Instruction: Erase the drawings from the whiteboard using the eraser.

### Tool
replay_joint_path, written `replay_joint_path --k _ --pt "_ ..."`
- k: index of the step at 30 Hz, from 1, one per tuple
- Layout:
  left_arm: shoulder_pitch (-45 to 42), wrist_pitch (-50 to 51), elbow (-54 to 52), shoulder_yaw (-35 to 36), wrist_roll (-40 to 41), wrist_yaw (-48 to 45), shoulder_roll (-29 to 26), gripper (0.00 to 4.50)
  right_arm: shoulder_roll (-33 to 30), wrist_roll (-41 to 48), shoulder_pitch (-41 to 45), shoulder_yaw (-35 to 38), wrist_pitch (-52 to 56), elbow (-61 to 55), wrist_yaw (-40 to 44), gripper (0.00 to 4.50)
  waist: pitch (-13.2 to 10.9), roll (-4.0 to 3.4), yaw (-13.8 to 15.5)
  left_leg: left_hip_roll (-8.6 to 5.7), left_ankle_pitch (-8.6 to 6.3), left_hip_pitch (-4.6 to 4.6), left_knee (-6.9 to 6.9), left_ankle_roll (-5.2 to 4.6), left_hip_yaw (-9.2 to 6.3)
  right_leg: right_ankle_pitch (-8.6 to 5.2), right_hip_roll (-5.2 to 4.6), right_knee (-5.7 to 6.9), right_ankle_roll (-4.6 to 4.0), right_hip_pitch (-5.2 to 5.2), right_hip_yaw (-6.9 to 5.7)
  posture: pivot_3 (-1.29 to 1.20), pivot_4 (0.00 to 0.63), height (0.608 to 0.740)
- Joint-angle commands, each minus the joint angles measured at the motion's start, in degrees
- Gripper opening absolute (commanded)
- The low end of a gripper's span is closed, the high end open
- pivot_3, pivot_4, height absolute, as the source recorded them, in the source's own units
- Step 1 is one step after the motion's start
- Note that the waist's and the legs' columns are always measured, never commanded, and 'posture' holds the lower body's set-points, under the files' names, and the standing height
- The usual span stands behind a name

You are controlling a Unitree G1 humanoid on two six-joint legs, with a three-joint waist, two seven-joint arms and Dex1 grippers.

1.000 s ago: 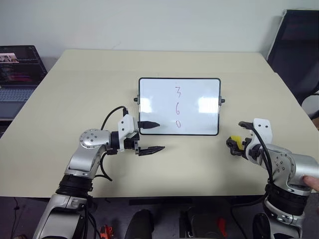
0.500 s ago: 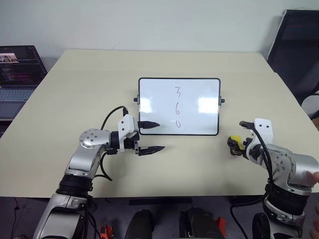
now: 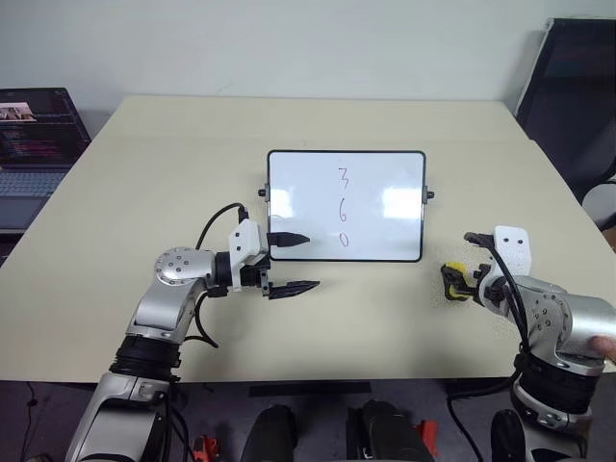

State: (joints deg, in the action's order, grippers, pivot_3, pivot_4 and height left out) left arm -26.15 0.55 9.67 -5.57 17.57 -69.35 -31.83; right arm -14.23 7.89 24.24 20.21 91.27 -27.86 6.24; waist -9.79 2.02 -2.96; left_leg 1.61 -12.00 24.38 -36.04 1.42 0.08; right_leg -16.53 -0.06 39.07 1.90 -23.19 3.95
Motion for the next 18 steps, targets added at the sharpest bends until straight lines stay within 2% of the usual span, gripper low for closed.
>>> replay_joint_path --k 1,8,10,14,17,18 --pt "-0.53 -1.29 -0.81 0.82 0.09 0.07 -0.15 4.5 0.28 0.46 1.95 1.38 -2.37 -2.36 0.34 4.39 0.0 0.0 -0.05 0.01 0.0 0.0 0.0 0.0 0.0 0.0 0.01 0.01 0.0 0.0 0.0 0.0 0.15 0.74" --pt "-0.65 -1.34 -0.71 0.63 0.08 -0.07 0.02 4.5 1.31 -0.1 3.45 2.32 -8.35 -3.45 -1.07 4.39 0.0 0.0 -0.04 0.0 0.0 0.0 0.0 0.0 0.0 0.0 0.01 0.0 0.0 0.0 -0.01 0.0 0.15 0.74" --pt "-0.89 -1.38 -0.51 0.53 0.0 -0.06 0.15 4.5 2.09 -0.2 3.22 2.63 -13.03 -3.26 -1.59 4.39 0.0 0.0 -0.05 0.01 0.0 0.0 0.0 0.0 0.0 0.0 0.01 0.0 0.0 0.0 0.0 0.0 0.15 0.74" --pt "-1.05 -1.27 -0.53 0.49 -0.01 -0.08 0.26 4.5 -1.0 -2.97 0.49 -0.21 -26.5 -2.25 -2.69 4.39 0.0 0.0 -0.05 -0.01 0.0 0.01 0.0 0.0 0.01 0.0 0.0 -0.01 0.01 0.0 0.0 0.0 0.15 0.74" --pt "-1.09 -1.21 -0.47 0.51 -0.03 -0.23 0.14 4.5 -0.17 -2.41 -0.54 0.65 -29.05 -2.06 -3.16 4.39 0.01 0.01 0.0 0.0 0.0 0.01 0.0 0.0 0.03 0.01 0.0 -0.02 0.01 0.0 -0.02 0.0 0.15 0.74" --pt "-1.11 -1.22 -0.44 0.51 -0.05 -0.26 0.11 4.5 -0.17 -2.2 -0.92 0.6 -29.79 -2.12 -3.12 4.23 0.01 0.01 0.01 0.0 0.0 0.01 0.0 0.0 0.02 0.01 0.01 0.0 0.01 0.0 -0.02 0.0 0.15 0.74"
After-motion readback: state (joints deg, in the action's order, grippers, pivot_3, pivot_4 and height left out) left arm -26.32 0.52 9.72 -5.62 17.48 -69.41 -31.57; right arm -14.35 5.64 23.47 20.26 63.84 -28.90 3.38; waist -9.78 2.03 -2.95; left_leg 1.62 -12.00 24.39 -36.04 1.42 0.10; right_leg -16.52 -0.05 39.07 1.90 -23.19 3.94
